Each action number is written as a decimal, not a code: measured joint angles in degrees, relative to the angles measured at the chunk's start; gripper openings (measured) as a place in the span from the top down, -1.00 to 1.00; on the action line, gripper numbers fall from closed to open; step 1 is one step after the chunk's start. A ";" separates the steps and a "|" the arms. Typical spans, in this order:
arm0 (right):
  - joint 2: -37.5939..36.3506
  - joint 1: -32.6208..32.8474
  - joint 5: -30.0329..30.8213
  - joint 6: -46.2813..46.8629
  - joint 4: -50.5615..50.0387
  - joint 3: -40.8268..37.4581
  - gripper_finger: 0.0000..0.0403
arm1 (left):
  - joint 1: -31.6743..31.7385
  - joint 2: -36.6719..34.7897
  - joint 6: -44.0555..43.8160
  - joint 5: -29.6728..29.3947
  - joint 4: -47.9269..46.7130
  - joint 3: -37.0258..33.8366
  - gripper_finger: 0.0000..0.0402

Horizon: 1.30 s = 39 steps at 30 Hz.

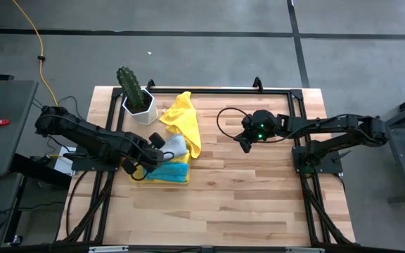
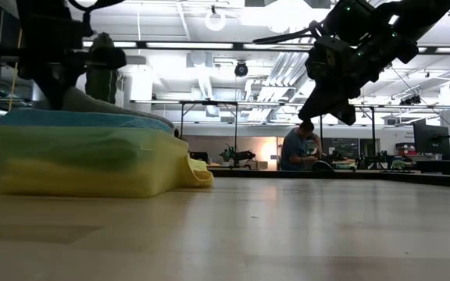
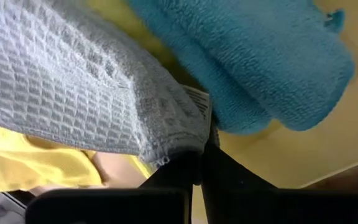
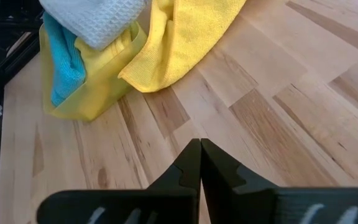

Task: Fold microfiber towels
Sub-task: Put the gray microfiber towel into the yellow bin, then fold the yellow microfiber towel

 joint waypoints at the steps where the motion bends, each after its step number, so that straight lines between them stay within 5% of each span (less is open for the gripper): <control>1: 0.00 0.00 0.00 0.14 0.00 0.00 1.00 | -0.40 0.00 0.11 -0.14 0.06 -0.01 1.00; 12: 0.00 0.00 -0.01 1.58 0.00 -0.01 1.00 | -3.62 -7.29 2.94 -3.11 -0.50 -0.06 1.00; 19: 0.00 0.00 0.00 2.56 0.00 0.00 1.00 | -3.62 -8.92 -0.16 4.39 0.20 -3.74 0.98; 30: 0.00 -0.02 0.89 5.07 0.02 0.00 1.00 | -1.52 -8.87 -13.28 11.00 3.65 -5.12 0.62; 39: 0.00 0.00 0.90 4.65 0.02 0.00 1.00 | 3.11 -8.87 -23.97 20.42 -4.17 5.47 0.28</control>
